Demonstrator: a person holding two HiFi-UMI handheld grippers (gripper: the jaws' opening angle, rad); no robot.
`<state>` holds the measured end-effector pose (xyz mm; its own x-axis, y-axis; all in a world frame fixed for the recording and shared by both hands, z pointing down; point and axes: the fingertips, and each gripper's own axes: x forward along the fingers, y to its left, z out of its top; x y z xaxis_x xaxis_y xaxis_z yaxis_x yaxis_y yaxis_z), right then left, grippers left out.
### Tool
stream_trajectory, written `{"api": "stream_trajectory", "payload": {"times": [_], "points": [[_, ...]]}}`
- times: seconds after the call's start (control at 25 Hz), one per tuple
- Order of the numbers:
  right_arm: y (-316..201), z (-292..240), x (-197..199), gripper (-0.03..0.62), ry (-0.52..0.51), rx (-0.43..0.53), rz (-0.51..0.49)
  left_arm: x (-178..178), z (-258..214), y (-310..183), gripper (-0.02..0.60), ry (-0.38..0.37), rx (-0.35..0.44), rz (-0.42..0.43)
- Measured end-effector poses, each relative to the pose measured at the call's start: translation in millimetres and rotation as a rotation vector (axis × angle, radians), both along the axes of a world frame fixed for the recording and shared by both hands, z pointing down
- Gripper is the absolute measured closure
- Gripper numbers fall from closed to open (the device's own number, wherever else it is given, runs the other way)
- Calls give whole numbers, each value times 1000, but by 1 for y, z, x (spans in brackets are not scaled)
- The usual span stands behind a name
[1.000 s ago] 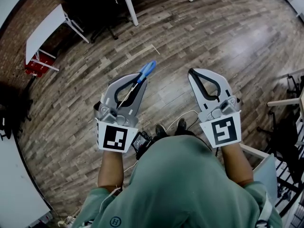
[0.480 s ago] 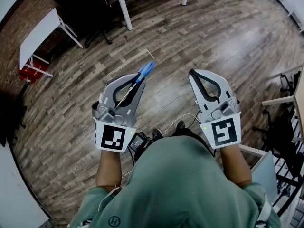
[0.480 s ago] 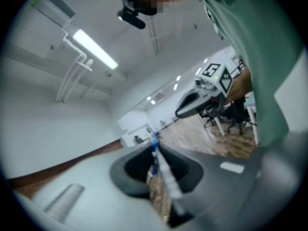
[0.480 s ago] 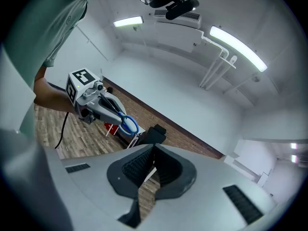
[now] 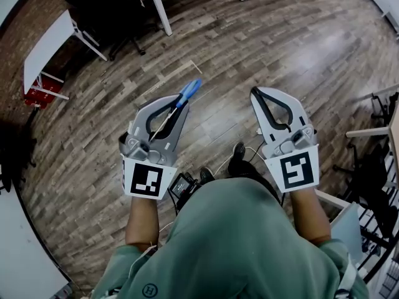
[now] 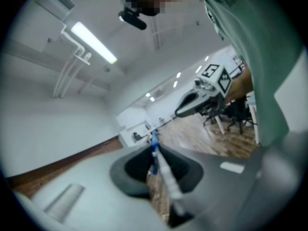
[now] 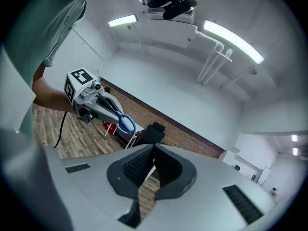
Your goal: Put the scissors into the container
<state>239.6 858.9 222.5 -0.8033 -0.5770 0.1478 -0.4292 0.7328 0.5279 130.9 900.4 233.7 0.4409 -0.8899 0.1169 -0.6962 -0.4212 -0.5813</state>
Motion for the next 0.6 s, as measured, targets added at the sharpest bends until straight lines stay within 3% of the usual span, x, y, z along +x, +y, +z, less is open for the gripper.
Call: {"api": "stream_trajectory", "payload": {"times": [0.6], "points": [[-156, 13, 64, 586, -63, -55, -66, 66, -2, -151, 546, -45, -44, -63]]}}
